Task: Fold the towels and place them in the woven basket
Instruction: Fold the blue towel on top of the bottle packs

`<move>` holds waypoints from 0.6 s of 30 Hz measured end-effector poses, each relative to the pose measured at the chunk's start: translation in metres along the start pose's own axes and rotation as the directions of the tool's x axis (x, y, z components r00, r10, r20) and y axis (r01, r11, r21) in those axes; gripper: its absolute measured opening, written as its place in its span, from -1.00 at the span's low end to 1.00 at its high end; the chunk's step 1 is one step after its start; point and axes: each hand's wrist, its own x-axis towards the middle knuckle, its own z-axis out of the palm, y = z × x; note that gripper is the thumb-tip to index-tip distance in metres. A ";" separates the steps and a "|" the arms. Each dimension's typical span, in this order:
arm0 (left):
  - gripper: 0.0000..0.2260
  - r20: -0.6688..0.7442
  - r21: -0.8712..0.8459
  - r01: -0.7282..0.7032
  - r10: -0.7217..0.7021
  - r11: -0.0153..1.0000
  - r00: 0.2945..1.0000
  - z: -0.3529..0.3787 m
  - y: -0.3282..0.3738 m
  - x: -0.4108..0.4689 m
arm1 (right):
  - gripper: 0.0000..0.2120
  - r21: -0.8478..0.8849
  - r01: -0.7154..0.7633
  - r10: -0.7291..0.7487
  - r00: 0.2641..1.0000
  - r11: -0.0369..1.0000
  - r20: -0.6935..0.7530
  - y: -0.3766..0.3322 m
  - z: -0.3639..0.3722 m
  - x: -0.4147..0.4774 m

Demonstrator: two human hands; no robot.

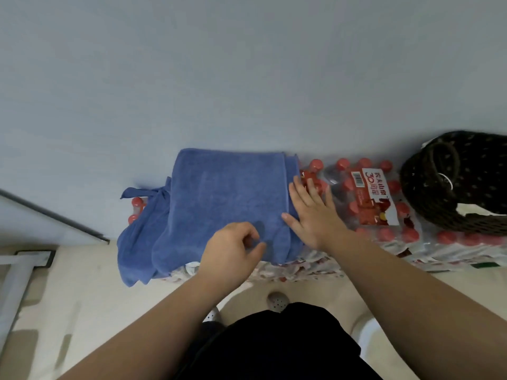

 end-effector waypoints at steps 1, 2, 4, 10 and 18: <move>-0.86 0.012 0.027 0.012 -0.013 1.000 1.000 0.011 0.007 0.001 | -0.17 -0.008 0.025 -0.025 1.000 1.000 0.003 0.005 0.000 0.000; -0.84 0.012 0.058 0.035 -0.036 0.998 0.999 0.021 0.014 0.001 | -0.16 -0.009 0.046 -0.046 0.999 0.999 0.006 0.009 -0.001 0.001; -0.80 -0.017 0.132 0.091 -0.089 0.987 0.996 0.041 0.029 0.000 | -0.18 0.008 0.075 -0.075 0.997 0.997 0.024 0.014 -0.004 0.003; -0.78 -0.171 0.245 0.289 -0.253 0.925 0.952 0.085 0.056 -0.004 | -0.23 0.070 0.237 -0.233 0.970 0.969 -0.066 0.036 -0.010 0.012; -0.76 -0.275 0.323 0.409 -0.329 0.854 0.903 0.098 0.072 0.001 | -0.33 -0.006 0.327 -0.327 0.942 0.945 -0.072 0.033 -0.044 0.047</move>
